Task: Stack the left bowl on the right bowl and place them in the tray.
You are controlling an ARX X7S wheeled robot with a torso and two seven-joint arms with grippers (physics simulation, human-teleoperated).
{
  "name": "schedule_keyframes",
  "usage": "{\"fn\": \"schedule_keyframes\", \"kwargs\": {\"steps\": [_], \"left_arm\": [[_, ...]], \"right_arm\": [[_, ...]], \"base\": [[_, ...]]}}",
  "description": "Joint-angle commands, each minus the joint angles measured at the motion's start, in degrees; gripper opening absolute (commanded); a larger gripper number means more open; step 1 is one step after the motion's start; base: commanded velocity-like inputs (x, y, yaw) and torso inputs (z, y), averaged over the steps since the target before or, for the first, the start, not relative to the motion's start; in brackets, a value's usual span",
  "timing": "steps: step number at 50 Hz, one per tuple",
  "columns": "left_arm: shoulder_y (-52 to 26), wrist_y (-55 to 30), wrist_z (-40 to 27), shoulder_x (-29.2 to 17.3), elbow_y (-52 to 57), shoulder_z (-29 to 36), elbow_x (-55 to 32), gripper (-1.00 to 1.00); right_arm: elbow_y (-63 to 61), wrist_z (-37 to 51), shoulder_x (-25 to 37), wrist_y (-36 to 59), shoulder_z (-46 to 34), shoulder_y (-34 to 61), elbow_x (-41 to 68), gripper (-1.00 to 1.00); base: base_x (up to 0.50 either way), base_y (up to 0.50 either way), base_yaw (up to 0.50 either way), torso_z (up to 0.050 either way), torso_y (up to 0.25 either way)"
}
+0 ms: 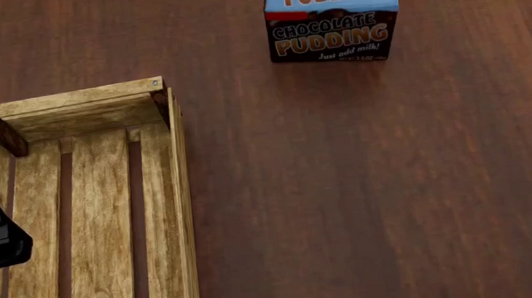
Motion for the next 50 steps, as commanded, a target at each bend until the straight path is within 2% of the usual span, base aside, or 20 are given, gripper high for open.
{"fn": "schedule_keyframes", "kwargs": {"steps": [1, 16, 50], "left_arm": [[0.0, 0.0, -0.1, -0.1, -0.1, 0.3, 0.1, 1.0], [0.1, 0.2, -0.2, -0.2, -0.2, 0.2, -0.2, 1.0], [-0.1, 0.4, -0.6, -0.4, -0.6, 0.3, -0.6, 1.0]], "right_arm": [[0.3, -2.9, 1.9, -4.1, -2.7, -2.2, -5.6, -1.0], [1.0, -6.0, 1.9, -10.2, -6.3, -6.8, -9.3, -1.0], [4.1, -10.2, -2.7, -19.5, -11.0, -14.3, -12.5, -1.0]], "base": [[0.0, 0.0, 0.0, 0.0, 0.0], [0.0, 0.0, 0.0, 0.0, 0.0], [0.0, 0.0, 0.0, 0.0, 0.001]]}}
